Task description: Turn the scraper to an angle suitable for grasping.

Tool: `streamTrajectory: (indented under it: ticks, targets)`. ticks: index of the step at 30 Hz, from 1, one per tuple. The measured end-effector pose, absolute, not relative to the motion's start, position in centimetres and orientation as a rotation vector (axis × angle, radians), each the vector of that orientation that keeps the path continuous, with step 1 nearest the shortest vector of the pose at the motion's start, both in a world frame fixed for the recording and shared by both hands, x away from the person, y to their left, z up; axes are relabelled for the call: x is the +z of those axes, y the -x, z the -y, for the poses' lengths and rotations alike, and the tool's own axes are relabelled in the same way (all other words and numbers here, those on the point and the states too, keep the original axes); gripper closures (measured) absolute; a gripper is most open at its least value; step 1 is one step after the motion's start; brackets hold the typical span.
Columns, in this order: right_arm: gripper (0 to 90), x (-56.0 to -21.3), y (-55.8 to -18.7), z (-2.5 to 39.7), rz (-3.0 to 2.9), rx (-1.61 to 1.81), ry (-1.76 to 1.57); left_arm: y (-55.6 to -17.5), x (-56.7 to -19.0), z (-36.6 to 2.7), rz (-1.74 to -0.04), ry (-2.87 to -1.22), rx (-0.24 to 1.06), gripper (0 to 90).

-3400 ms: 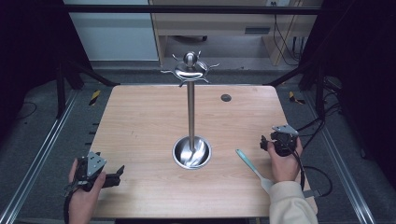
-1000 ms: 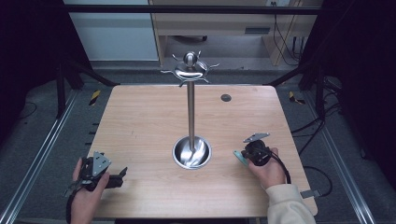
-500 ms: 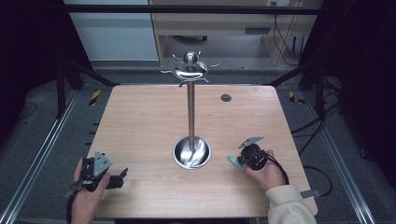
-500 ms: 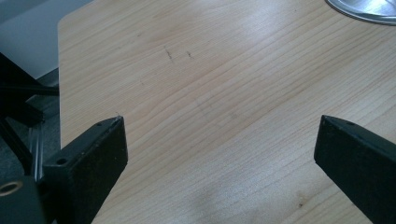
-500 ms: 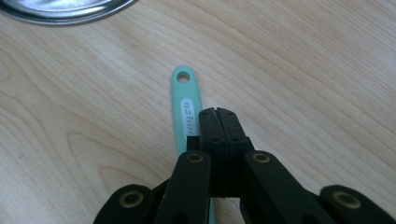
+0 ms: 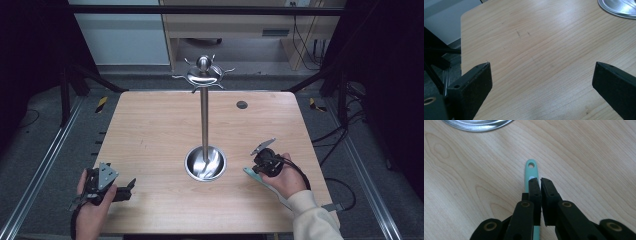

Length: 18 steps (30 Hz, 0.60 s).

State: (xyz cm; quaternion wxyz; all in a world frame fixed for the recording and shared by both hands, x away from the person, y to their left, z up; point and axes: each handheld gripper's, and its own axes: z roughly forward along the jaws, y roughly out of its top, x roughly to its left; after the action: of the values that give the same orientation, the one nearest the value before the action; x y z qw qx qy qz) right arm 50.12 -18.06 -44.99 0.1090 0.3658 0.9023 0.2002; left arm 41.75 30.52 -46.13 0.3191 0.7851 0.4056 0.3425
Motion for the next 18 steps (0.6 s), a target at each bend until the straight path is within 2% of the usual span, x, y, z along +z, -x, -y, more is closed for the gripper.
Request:
streamTrajectory:
  ticks: [2,7,18]
  targets:
    - [78.8,-45.1,-50.8,17.2,-2.722,0.489,-0.998,-41.6,-46.0,-30.5,-1.053,-2.055,0.898,2.3]
    - [71.4,-45.0,-51.5,16.1,-2.758,0.379,-0.994,-41.6,-46.1,-30.4,-1.048,-2.066,0.892,2.3]
    - [65.7,-46.0,-52.8,16.0,-2.819,0.308,-1.034,-41.6,-46.0,-30.4,-1.047,-2.066,0.895,2.2]
